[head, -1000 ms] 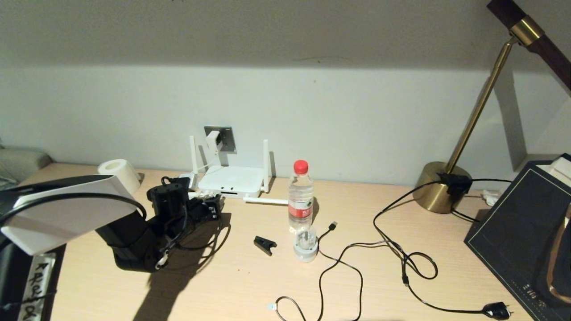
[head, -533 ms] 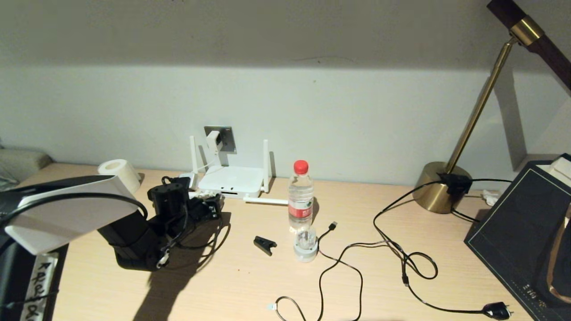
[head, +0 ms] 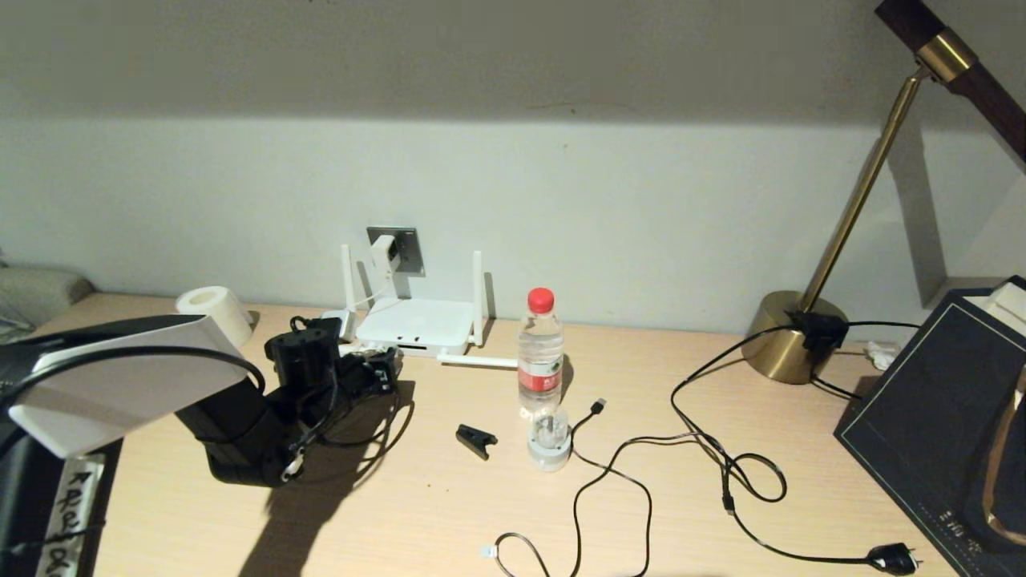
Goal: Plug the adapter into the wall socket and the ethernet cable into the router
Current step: Align cable and router interface
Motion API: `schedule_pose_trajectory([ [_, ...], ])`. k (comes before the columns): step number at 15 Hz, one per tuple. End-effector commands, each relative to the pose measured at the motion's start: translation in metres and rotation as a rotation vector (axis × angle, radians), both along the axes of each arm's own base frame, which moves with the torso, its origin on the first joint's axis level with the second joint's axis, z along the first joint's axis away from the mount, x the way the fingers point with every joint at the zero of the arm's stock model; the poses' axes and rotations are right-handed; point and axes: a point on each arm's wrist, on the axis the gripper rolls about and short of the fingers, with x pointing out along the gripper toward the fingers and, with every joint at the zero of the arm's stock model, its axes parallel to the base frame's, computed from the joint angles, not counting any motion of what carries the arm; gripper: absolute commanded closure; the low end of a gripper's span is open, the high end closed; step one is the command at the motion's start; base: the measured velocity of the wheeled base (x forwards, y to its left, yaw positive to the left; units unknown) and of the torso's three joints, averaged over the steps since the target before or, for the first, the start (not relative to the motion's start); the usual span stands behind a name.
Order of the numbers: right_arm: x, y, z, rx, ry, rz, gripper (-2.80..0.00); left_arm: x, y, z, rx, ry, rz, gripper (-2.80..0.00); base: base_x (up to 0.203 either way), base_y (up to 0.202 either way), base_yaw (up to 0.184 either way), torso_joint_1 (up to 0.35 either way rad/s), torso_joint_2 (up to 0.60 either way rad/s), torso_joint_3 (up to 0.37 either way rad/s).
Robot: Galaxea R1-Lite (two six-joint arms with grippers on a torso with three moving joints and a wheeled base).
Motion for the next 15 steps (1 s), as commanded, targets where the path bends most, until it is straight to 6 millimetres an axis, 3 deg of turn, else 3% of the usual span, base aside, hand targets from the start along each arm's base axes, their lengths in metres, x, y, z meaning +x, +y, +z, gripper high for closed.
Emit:
schedule_pose_trajectory([
  [1,0.0028,0.0,-0.0093,-0.001,0.034,0.0,0.0,0.0005,0.0,0.001,-0.002,-0.008,0.0,0.0,0.0,0.0,0.0,0.0,0.0,0.0],
  [15,0.0028,0.0,-0.0093,-0.001,0.034,0.0,0.0,0.0034,-0.0017,0.0028,-0.003,-0.011,-0.004,0.0,0.0,0.0,0.0,0.0,0.0,0.0],
])
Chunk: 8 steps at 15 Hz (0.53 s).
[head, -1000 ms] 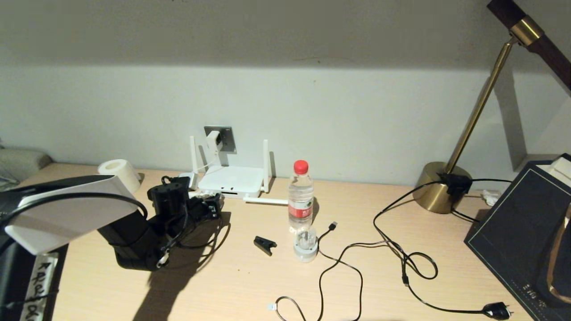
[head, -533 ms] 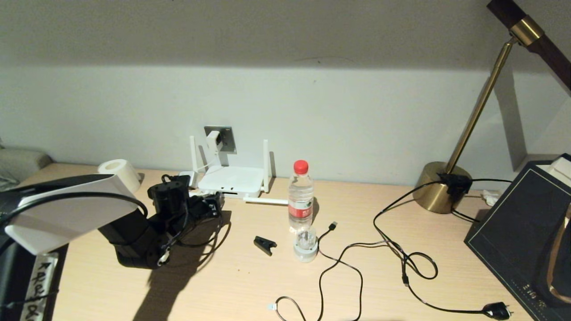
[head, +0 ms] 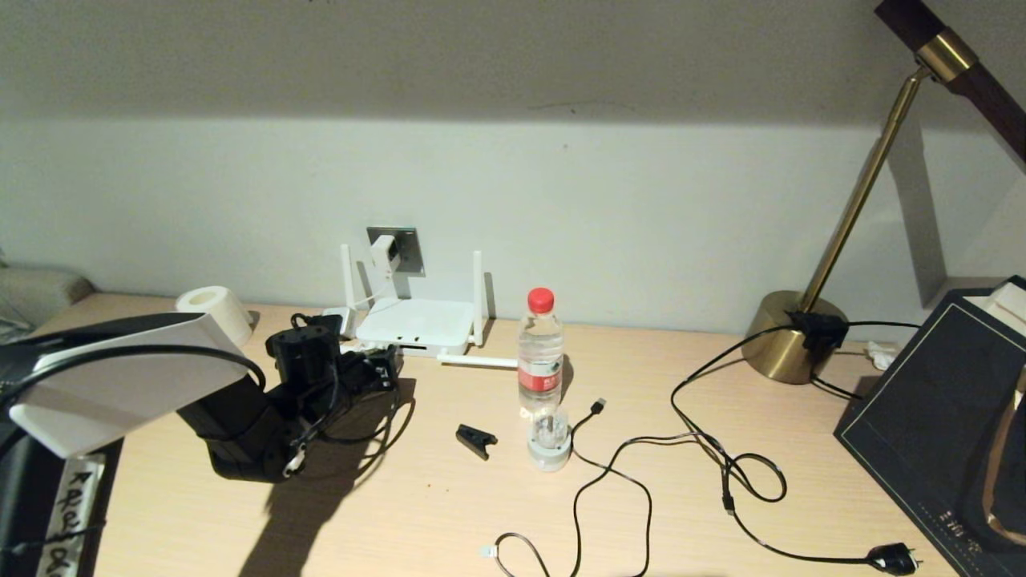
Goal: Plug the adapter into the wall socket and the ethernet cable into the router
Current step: Align cable and router interface
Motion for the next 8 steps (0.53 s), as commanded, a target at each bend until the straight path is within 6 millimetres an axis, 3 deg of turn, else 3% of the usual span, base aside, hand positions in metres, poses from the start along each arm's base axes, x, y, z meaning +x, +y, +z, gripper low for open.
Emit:
schedule_pose_trajectory([
  [1,0.0028,0.0,-0.0093,-0.001,0.035,0.001,0.0,0.0002,-0.0003,0.0005,-0.002,-0.006,-0.001,0.0,0.0,0.0,0.0,0.0,0.0,0.0],
  [8,0.0028,0.0,-0.0093,-0.001,0.035,0.001,0.0,0.0027,-0.0013,-0.0035,-0.001,-0.002,-0.002,0.0,0.0,0.0,0.0,0.0,0.0,0.0],
])
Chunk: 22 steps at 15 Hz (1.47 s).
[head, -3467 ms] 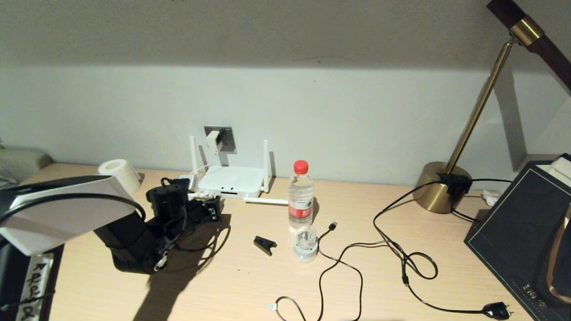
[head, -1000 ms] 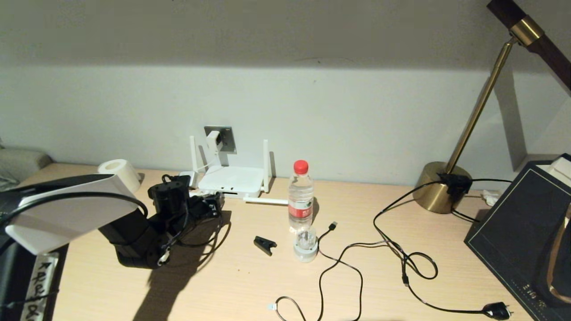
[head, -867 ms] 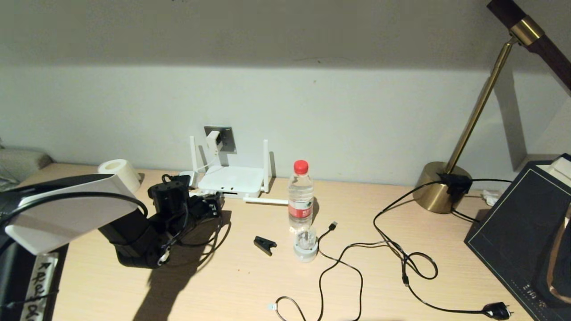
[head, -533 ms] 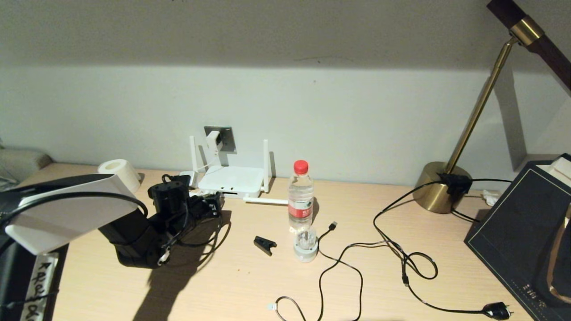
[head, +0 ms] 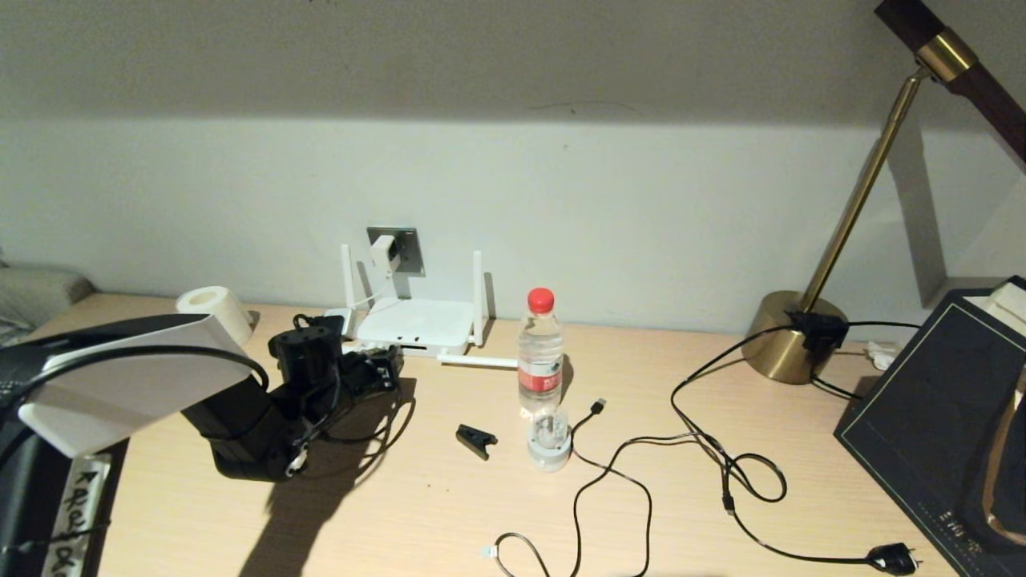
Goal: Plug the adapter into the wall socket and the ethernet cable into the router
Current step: Align cable and router interface, then plug cable into router interface
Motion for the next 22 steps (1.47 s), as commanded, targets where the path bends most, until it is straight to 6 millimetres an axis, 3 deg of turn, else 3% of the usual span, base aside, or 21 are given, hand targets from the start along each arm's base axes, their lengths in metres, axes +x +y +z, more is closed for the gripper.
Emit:
schedule_pose_trajectory([
  [1,0.0028,0.0,-0.0093,-0.001,0.034,0.001,0.0,0.0002,-0.0001,-0.0012,-0.001,-0.003,0.0,0.0,0.0,0.0,0.0,0.0,0.0,0.0],
  [22,0.0028,0.0,-0.0093,-0.001,0.034,0.001,0.0,0.0006,-0.0047,-0.0001,0.0,-0.007,-0.011,0.0,0.0,0.0,0.0,0.0,0.0,0.0],
])
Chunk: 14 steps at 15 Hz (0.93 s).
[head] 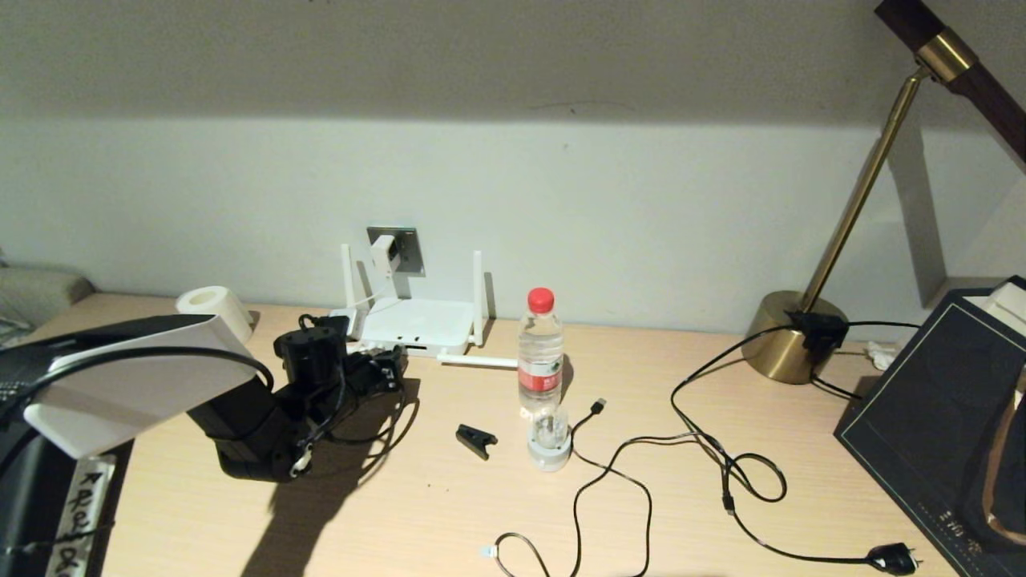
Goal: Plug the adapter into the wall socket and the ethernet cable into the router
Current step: Plug cable into router interface
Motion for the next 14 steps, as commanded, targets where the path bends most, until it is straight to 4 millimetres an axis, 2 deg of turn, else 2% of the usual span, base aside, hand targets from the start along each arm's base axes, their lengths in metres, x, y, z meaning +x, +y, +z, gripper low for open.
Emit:
schedule_pose_trajectory([
  [1,0.0028,0.0,-0.0092,-0.001,0.034,0.001,0.0,0.0007,0.0,-0.0002,-0.002,-0.005,0.0,0.0,0.0,0.0,0.0,0.0,0.0,0.0],
  [14,0.0028,0.0,-0.0092,-0.001,0.034,0.001,0.0,0.004,0.0002,-0.0077,-0.002,0.004,0.002,0.0,0.0,0.0,0.0,0.0,0.0,0.0],
])
